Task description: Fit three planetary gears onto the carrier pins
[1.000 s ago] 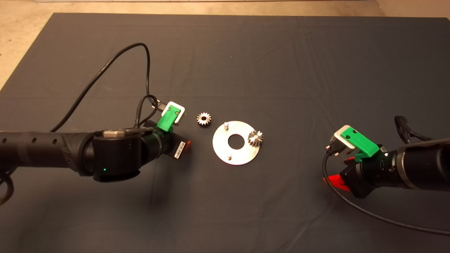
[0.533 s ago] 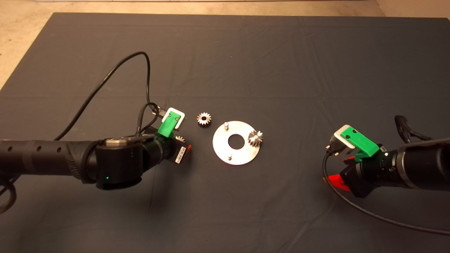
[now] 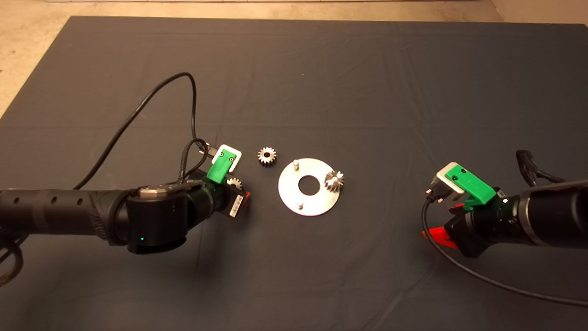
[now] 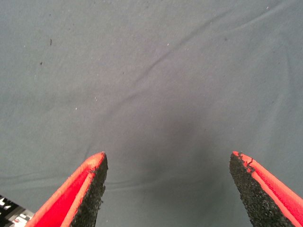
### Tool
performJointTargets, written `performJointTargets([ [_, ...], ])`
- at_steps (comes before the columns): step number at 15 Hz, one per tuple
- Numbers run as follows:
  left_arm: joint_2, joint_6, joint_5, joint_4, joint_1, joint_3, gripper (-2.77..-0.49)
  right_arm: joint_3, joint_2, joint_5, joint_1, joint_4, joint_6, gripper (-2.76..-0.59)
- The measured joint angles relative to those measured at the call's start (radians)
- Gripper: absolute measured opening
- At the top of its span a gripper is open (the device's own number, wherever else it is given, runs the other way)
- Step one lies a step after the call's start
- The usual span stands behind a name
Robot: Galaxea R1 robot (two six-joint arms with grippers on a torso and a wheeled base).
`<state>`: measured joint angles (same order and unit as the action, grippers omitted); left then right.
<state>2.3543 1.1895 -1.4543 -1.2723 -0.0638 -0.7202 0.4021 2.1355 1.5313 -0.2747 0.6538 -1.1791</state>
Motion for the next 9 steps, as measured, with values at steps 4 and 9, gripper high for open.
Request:
performJointTargets([
  [4,-0.002,0.000,0.022,0.000,0.000,-0.009,-1.20,0.000,0.000,-0.001,-0.001,0.000,0.000,-1.47],
  [9,-0.003,0.000,0.034,-0.008,0.007,-0.026,-1.20,0.000,0.000,-0.001,-0.006,0.000,0.000,-1.47],
])
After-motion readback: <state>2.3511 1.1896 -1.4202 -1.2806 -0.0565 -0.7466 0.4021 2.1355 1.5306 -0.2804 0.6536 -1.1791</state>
